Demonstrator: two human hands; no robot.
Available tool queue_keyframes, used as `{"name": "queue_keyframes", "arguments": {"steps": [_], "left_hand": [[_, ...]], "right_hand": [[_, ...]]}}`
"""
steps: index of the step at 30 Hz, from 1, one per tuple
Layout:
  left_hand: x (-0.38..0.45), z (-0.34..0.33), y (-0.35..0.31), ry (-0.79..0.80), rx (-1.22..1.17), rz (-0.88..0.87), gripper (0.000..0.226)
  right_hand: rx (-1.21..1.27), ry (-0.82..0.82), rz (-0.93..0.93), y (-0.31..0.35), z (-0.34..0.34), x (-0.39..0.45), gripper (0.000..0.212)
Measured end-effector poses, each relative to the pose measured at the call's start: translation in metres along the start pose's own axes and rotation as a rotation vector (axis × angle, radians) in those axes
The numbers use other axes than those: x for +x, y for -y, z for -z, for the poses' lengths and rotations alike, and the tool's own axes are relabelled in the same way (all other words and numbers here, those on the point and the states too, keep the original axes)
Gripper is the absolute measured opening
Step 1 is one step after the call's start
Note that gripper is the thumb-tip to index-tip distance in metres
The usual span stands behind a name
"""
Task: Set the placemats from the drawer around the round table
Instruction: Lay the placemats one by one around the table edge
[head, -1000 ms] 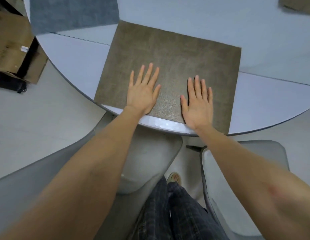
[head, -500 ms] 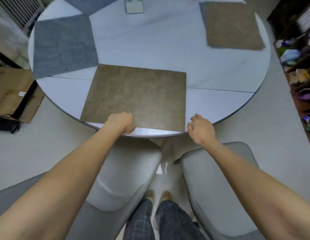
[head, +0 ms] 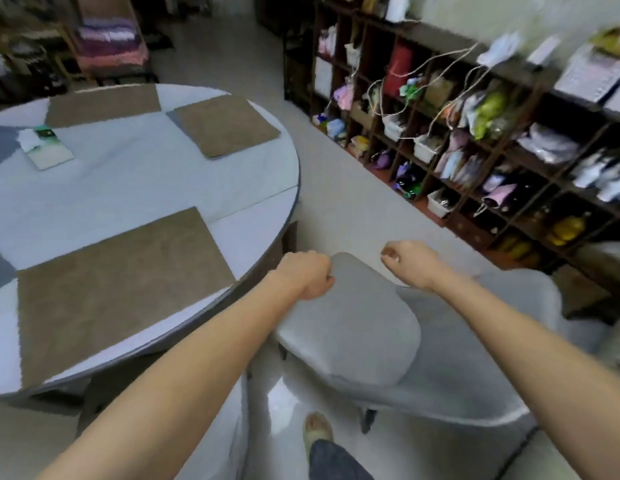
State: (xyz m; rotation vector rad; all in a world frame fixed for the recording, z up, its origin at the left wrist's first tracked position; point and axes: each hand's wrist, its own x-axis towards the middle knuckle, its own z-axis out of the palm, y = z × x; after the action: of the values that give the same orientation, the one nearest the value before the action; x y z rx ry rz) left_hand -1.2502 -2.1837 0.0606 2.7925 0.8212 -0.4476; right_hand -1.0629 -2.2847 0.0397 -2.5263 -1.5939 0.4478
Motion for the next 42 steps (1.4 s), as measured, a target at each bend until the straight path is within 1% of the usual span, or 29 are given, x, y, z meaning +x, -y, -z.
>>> {"name": "queue_keyframes", "arguments": {"steps": [3, 8, 10, 12, 14, 17, 19, 22, 25, 28, 32, 34, 36, 39, 42], "left_hand": [[0.008, 0.012, -0.070, -0.009, 0.064, -0.171, 0.033], [0.030, 0.027, -0.189, -0.037, 0.047, -0.401, 0.030], [0.035, 0.024, -0.232, -0.051, 0.069, -0.469, 0.030], [0.043, 0.017, -0.270, -0.047, 0.112, -0.517, 0.029], [0.055, 0.011, -0.304, -0.038, 0.133, -0.533, 0.028], [0.083, 0.008, -0.355, -0.037, 0.137, -0.508, 0.028], [0.107, 0.008, -0.385, -0.048, 0.135, -0.477, 0.029], [0.142, 0.009, -0.419, -0.040, 0.125, -0.389, 0.031], [0.167, 0.013, -0.435, 0.003, 0.161, -0.333, 0.032], [0.199, 0.020, -0.433, 0.013, 0.167, -0.289, 0.034], [0.237, 0.025, -0.415, 0.020, 0.153, -0.231, 0.034], [0.249, 0.025, -0.403, 0.008, 0.105, -0.206, 0.034], [0.261, 0.032, -0.389, 0.031, 0.094, -0.181, 0.035], [0.293, 0.045, -0.368, 0.042, 0.078, -0.096, 0.034], [0.342, 0.057, -0.360, 0.047, 0.036, 0.002, 0.033]], "right_hand": [[0.004, -0.076, -0.130, -0.049, 0.030, -0.068, 0.028], [-0.019, -0.263, -0.406, -0.134, 0.073, -0.172, 0.029], [-0.001, -0.293, -0.511, -0.166, 0.078, -0.207, 0.029], [0.027, -0.276, -0.589, -0.200, 0.074, -0.234, 0.031], [0.055, -0.250, -0.637, -0.232, 0.067, -0.251, 0.031], [0.085, -0.206, -0.668, -0.280, 0.057, -0.257, 0.026], [0.110, -0.179, -0.642, -0.314, 0.051, -0.248, 0.028], [0.150, -0.149, -0.604, -0.366, 0.053, -0.223, 0.024], [0.155, -0.122, -0.602, -0.402, 0.061, -0.192, 0.030], [0.182, -0.107, -0.543, -0.421, 0.067, -0.153, 0.031], [0.170, -0.083, -0.483, -0.420, 0.064, -0.112, 0.030], [0.161, -0.041, -0.446, -0.418, 0.065, -0.090, 0.029], [0.154, 0.014, -0.412, -0.421, 0.070, -0.064, 0.029], [0.102, 0.052, -0.332, -0.435, 0.088, -0.011, 0.032], [0.031, 0.073, -0.244, -0.459, 0.108, 0.046, 0.034]]}}
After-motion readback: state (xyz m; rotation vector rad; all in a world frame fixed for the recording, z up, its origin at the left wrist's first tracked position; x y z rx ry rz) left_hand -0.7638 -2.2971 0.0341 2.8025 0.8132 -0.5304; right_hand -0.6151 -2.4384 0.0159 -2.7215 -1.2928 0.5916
